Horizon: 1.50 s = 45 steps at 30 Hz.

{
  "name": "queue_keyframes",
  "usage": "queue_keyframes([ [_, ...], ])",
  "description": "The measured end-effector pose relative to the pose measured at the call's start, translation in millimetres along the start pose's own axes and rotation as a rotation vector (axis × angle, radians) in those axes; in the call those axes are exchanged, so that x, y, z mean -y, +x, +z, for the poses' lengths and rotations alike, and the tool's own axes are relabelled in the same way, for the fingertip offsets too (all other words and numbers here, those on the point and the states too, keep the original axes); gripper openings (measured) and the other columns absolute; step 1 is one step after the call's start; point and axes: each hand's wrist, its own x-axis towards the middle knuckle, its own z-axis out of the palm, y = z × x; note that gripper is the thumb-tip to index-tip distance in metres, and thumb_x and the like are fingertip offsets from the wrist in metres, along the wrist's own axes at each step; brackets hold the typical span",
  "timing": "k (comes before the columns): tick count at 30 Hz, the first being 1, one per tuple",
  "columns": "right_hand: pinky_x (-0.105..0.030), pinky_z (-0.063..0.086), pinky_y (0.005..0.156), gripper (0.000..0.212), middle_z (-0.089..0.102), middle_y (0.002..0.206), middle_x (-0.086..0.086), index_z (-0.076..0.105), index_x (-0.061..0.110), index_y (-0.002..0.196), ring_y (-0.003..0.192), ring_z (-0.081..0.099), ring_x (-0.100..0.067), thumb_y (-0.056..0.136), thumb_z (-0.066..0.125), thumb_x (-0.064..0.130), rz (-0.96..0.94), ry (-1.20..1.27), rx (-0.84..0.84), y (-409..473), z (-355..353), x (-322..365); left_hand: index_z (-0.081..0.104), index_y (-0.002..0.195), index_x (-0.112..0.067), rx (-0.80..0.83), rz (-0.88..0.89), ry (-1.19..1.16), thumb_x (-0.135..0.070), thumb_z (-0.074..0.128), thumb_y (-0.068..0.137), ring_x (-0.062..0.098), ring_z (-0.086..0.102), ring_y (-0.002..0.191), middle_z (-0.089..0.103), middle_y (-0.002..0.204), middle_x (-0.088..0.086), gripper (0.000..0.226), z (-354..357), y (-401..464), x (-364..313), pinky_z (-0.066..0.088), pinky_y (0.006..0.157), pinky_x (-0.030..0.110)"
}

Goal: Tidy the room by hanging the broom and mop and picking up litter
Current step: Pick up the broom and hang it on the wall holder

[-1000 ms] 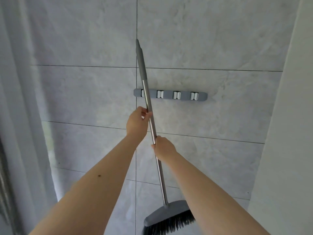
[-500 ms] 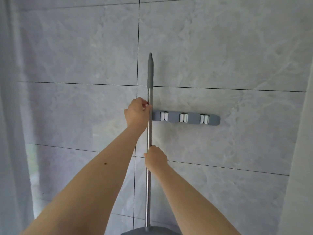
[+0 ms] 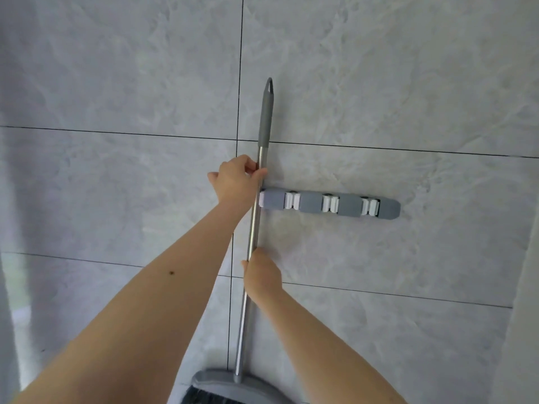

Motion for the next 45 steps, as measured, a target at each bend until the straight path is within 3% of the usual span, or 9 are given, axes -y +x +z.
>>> queue_keyframes([
  [2,-0.032,0.046,0.088,0.044,0.056,0.126,-0.012,0.037,0.002,0.132,0.114,0.058,-0.026,0.101,0.037,0.033,0.014,-0.052,-0.002,7,-1,-5,0.065,0.09,-0.021,-0.023,-0.022,0.008,-0.04,0.062,0.086,0.02,0.059,0.092,0.069,0.093,-0.006,0.02,4,4,4,0.02,0.079,0.03],
  [10,-0.035,0.045,0.079,0.038,0.062,0.114,-0.014,0.05,0.003,0.115,0.108,0.059,-0.031,0.098,0.043,0.036,0.046,-0.06,0.004,2,-5,-1,0.055,0.084,-0.025,0.025,-0.042,-0.001,-0.039,0.06,0.087,0.017,0.051,0.074,0.059,0.081,-0.009,0.015,6,1,4,0.021,0.079,0.03],
  [14,-0.03,0.035,0.07,0.024,0.063,0.112,-0.01,0.051,0.014,0.092,0.107,0.06,-0.028,0.099,0.042,0.034,0.027,-0.13,0.085,-5,-11,-5,0.066,0.094,-0.017,-0.013,-0.014,0.095,-0.025,0.051,0.092,0.024,0.061,0.087,0.07,0.093,-0.001,0.016,0,-13,3,0.024,0.082,0.032],
  [17,-0.03,0.037,0.073,0.03,0.061,0.102,-0.008,0.045,0.013,0.078,0.104,0.061,-0.027,0.099,0.042,0.034,0.016,-0.176,0.137,-12,-15,-11,0.066,0.09,-0.015,-0.079,-0.016,0.141,-0.02,0.046,0.093,0.027,0.062,0.088,0.071,0.093,0.002,0.021,-12,-21,9,0.023,0.08,0.029],
  [21,-0.028,0.035,0.073,0.018,0.058,0.092,-0.004,0.058,0.009,0.104,0.092,0.058,-0.024,0.096,0.047,0.021,-0.047,-0.229,0.175,-24,-17,-11,0.062,0.089,-0.013,-0.046,-0.084,0.108,-0.021,0.045,0.094,0.029,0.062,0.087,0.069,0.09,0.007,0.02,-27,-36,13,0.038,0.083,0.035],
  [24,-0.028,0.035,0.074,0.024,0.061,0.117,-0.006,0.056,0.008,0.116,0.108,0.061,-0.027,0.094,0.048,0.012,-0.105,-0.258,0.181,-32,-17,-4,0.059,0.085,-0.012,-0.031,-0.154,0.124,-0.02,0.044,0.092,0.031,0.062,0.085,0.065,0.085,0.006,0.018,-39,-58,19,0.047,0.076,0.038],
  [31,-0.029,0.042,0.076,0.024,0.063,0.116,-0.01,0.058,0.006,0.112,0.106,0.062,-0.03,0.091,0.046,0.009,-0.278,-0.228,0.324,-76,-3,16,0.063,0.088,-0.009,-0.048,-0.349,0.231,-0.021,0.045,0.089,0.031,0.064,0.083,0.07,0.089,0.008,0.021,-76,-126,40,0.047,0.067,0.034],
  [40,-0.033,0.047,0.088,0.028,0.059,0.121,-0.008,0.056,0.009,0.116,0.109,0.059,-0.029,0.092,0.046,0.017,-0.634,-0.139,0.57,-164,23,82,0.056,0.078,-0.013,-0.102,-0.58,0.464,-0.018,0.045,0.088,0.025,0.054,0.07,0.058,0.075,0.002,0.016,-180,-237,62,0.036,0.055,0.027],
  [45,-0.035,0.046,0.091,0.032,0.056,0.126,-0.01,0.054,0.009,0.122,0.114,0.056,-0.03,0.093,0.044,0.018,-0.78,-0.143,0.643,-222,33,136,0.066,0.086,-0.007,-0.213,-0.674,0.573,-0.019,0.047,0.088,0.035,0.063,0.086,0.068,0.09,0.013,0.022,-258,-292,65,0.05,0.07,0.036],
])
